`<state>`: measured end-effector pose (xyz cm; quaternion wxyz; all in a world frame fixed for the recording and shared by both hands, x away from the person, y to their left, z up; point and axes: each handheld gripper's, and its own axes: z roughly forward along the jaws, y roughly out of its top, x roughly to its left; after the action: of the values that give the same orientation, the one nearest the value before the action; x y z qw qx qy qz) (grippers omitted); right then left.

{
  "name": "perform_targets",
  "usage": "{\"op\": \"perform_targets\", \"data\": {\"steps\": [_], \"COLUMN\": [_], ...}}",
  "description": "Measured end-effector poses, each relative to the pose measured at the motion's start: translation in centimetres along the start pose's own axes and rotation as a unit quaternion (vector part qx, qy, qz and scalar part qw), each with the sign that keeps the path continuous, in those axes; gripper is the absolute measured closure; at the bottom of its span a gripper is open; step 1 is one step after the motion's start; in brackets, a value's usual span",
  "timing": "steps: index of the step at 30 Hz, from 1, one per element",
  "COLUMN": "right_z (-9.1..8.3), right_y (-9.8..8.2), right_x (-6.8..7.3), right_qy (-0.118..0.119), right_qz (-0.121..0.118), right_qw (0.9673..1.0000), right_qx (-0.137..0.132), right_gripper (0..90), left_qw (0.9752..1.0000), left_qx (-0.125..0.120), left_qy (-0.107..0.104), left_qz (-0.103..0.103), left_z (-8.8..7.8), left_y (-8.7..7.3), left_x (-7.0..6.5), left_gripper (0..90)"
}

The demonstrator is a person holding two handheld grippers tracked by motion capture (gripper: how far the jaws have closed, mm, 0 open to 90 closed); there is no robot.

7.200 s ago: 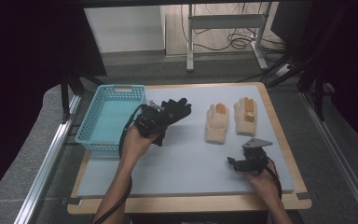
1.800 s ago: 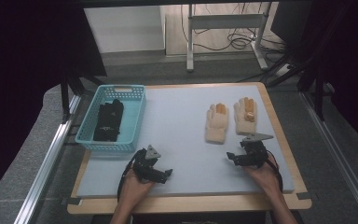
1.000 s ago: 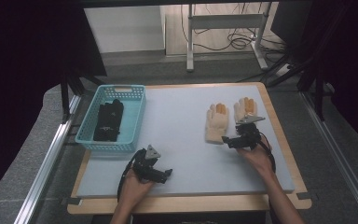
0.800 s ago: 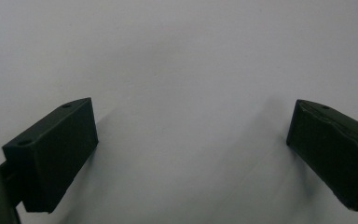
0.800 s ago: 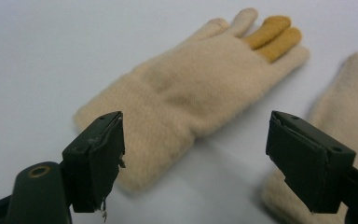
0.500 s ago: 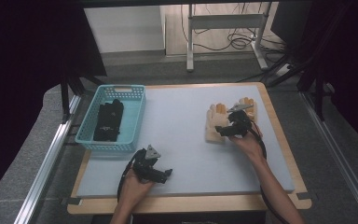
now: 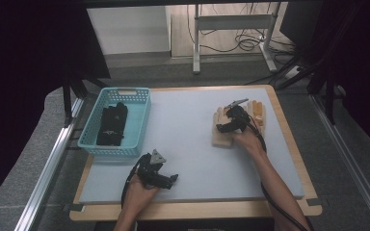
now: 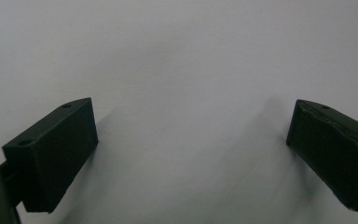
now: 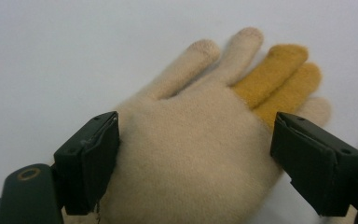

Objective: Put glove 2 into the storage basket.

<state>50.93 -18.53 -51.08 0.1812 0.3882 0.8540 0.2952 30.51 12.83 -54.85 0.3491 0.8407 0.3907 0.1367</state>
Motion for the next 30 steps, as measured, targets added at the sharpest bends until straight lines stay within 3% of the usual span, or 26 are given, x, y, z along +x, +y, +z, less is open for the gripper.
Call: {"op": "perform_targets", "data": {"steps": [3,6,9,13,20,26,30], "right_z": [0.8,0.6,0.1,-0.1,-2.0,-5.3,-6.8], "right_y": [-0.3,-0.5,-0.3,-0.2,-0.6,-1.0,-1.6], "right_x": [0.2,0.2,0.5,0.6,0.8,3.1,5.5], "right_qy": [0.004,0.017,0.017,0.02,0.05,0.078,0.082], "right_qz": [-0.006,0.0,-0.016,-0.009,0.014,-0.001,-0.02], "right_qw": [0.9999,0.9998,0.9996,0.9995,0.9986,0.9965,0.9958], "right_qx": [0.01,0.001,0.014,0.021,0.002,-0.027,-0.034], "right_gripper": [18.3,31.7,47.0,54.0,55.1,54.2,52.5], "left_qw": [1.0,1.0,1.0,1.0,1.0,1.0,1.0], "left_qx": [0.0,0.0,0.0,0.0,0.0,-0.001,0.0], "left_qy": [0.0,0.001,0.001,0.0,0.0,0.001,0.001], "left_qz": [-0.001,-0.001,-0.002,-0.002,-0.002,-0.004,-0.002], "left_z": [0.0,0.0,0.0,0.0,0.0,0.0,0.0], "left_y": [0.0,0.0,0.0,0.0,0.0,0.0,0.0], "left_x": [0.0,0.0,0.0,0.0,0.0,-0.1,0.0], "left_gripper": [2.2,2.2,2.2,2.2,2.2,2.2,2.3]}}
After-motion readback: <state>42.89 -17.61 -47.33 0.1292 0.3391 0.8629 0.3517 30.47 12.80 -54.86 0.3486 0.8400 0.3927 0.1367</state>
